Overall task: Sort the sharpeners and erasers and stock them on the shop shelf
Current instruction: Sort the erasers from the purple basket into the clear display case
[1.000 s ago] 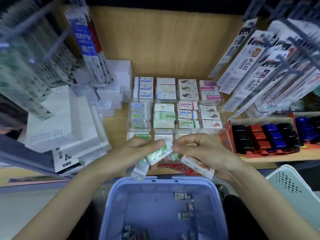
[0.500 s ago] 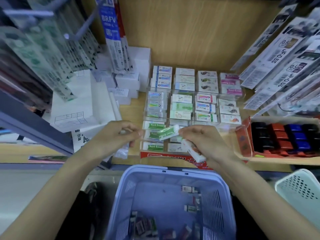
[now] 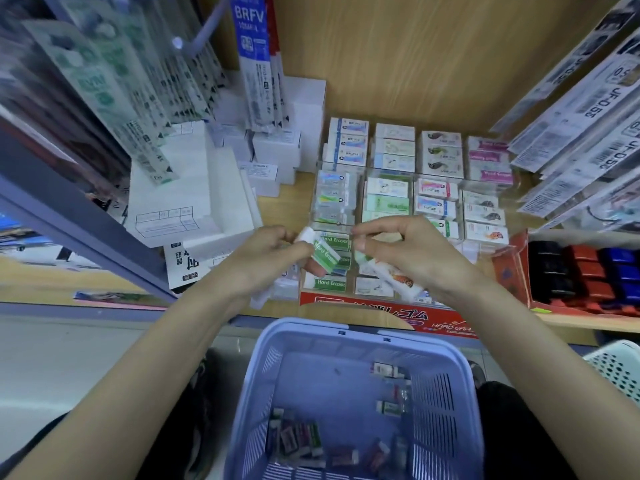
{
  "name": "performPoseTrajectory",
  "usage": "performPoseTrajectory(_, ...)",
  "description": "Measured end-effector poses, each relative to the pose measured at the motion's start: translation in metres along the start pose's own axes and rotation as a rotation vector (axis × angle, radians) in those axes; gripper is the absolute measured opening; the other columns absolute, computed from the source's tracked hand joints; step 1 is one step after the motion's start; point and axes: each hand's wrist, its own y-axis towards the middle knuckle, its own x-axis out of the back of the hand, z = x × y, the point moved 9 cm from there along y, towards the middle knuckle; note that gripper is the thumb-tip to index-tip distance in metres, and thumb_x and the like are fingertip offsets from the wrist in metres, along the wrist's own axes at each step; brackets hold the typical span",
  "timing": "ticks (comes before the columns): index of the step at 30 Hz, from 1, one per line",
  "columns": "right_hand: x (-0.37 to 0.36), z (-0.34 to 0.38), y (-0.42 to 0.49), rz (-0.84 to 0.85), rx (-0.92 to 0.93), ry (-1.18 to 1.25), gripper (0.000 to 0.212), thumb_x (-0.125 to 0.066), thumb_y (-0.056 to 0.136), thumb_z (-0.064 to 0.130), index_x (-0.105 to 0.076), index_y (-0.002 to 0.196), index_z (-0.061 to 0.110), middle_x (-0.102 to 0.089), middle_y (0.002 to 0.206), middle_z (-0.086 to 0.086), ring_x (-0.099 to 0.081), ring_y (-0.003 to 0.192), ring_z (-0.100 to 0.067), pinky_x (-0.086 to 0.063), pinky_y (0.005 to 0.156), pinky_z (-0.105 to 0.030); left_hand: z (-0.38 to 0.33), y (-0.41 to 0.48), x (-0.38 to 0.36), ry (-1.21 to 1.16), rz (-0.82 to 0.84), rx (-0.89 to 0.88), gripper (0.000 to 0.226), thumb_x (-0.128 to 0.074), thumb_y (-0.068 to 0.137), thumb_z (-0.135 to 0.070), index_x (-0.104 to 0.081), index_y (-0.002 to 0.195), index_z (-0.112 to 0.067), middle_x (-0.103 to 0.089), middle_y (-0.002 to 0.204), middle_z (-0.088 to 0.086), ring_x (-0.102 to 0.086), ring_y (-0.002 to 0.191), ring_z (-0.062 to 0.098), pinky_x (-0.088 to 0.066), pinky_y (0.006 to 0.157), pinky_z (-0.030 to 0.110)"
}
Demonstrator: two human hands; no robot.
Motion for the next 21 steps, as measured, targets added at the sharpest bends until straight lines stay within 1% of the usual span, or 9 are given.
performPoseTrajectory(2,-0.003,-0.003,-0.006,0.045,0.017,-0.141,0.025,-0.07,0.083,0.026,-0.07,0.107,0.02,-0.065,0.105,0.006,-0.064,0.09,-0.009,-0.044,0.06,-0.007,0.008,0.002,-0.002,-0.103,0.005,0.072,0.013,-0.055,0.091,-0.017,-0.063,0.082,-0.013,-0.075,0.081,0.0,-0.062,0.079,-0.003,-0.044,0.074,0.024)
performPoseTrajectory(5,-0.015,0.001,-0.013,0.022,0.092,-0.36,0.03,-0.072,0.081,0.03,-0.069,0.11,0.022,-0.061,0.105,0.004,-0.06,0.089,-0.014,-0.045,0.066,-0.019,0.015,0.0,-0.013,-0.321,0.037,0.184,0.012,-0.059,0.09,-0.016,-0.063,0.088,-0.004,-0.072,0.072,0.004,-0.061,0.056,0.005,-0.047,0.055,0.021)
performPoseTrajectory(7,-0.021,0.008,-0.016,-0.056,0.181,-0.479,0.029,-0.071,0.082,0.03,-0.069,0.11,0.022,-0.059,0.103,-0.001,-0.055,0.093,-0.016,-0.039,0.074,-0.024,0.017,-0.002,-0.019,-0.386,0.051,0.219,0.015,-0.06,0.089,-0.016,-0.064,0.082,-0.003,-0.068,0.063,0.001,-0.059,0.05,0.007,-0.045,0.049,0.017)
performPoseTrajectory(10,-0.026,0.014,-0.02,-0.093,0.268,-0.611,0.031,-0.065,0.087,0.029,-0.066,0.116,0.017,-0.057,0.106,-0.006,-0.056,0.095,-0.021,-0.037,0.077,-0.025,0.018,-0.005,-0.011,-0.177,0.018,0.169,0.022,-0.06,0.091,-0.023,-0.062,0.073,-0.009,-0.062,0.064,-0.002,-0.053,0.055,0.009,-0.038,0.05,0.017)
performPoseTrajectory(12,-0.028,0.009,-0.018,-0.054,0.259,-0.703,0.034,-0.061,0.09,0.029,-0.063,0.121,0.016,-0.056,0.11,-0.006,-0.056,0.1,-0.023,-0.04,0.082,-0.027,0.016,-0.009,0.002,-0.008,-0.017,0.134,0.024,-0.059,0.091,-0.029,-0.063,0.079,-0.009,-0.062,0.066,-0.006,-0.047,0.044,0.004,-0.032,0.041,0.017)
performPoseTrajectory(13,-0.029,0.006,-0.017,-0.028,0.249,-0.753,0.034,-0.06,0.091,0.03,-0.063,0.121,0.015,-0.055,0.111,-0.006,-0.056,0.101,-0.024,-0.041,0.083,-0.029,0.017,-0.009,0.01,0.003,-0.039,0.134,0.022,-0.058,0.091,-0.03,-0.063,0.084,-0.009,-0.063,0.065,-0.008,-0.046,0.045,0.004,-0.031,0.04,0.018)
performPoseTrajectory(16,-0.034,0.002,-0.013,0.033,0.221,-0.798,0.033,-0.06,0.091,0.031,-0.064,0.119,0.014,-0.055,0.111,-0.006,-0.056,0.102,-0.024,-0.043,0.086,-0.034,0.02,-0.008,0.026,-0.035,-0.088,0.12,0.018,-0.057,0.092,-0.03,-0.062,0.087,-0.014,-0.06,0.061,-0.012,-0.05,0.063,0.005,-0.035,0.056,0.023)
performPoseTrajectory(18,-0.038,-0.002,-0.011,0.074,0.193,-0.778,0.043,-0.062,0.089,0.033,-0.057,0.129,0.017,-0.054,0.114,-0.006,-0.054,0.106,-0.024,-0.041,0.088,-0.03,0.022,-0.006,0.024,-0.094,-0.068,0.113,0.015,-0.058,0.091,-0.029,-0.062,0.087,-0.015,-0.06,0.059,-0.011,-0.051,0.068,0.005,-0.035,0.068,0.027)
performPoseTrajectory(21,-0.029,-0.012,-0.01,0.051,0.125,-0.709,0.05,-0.062,0.089,0.034,-0.048,0.137,0.026,-0.051,0.105,-0.001,-0.052,0.107,-0.021,-0.035,0.079,-0.023,0.023,-0.006,0.018,-0.111,-0.031,0.113,0.015,-0.058,0.092,-0.028,-0.063,0.09,-0.014,-0.06,0.056,-0.011,-0.05,0.065,0.007,-0.035,0.065,0.026)
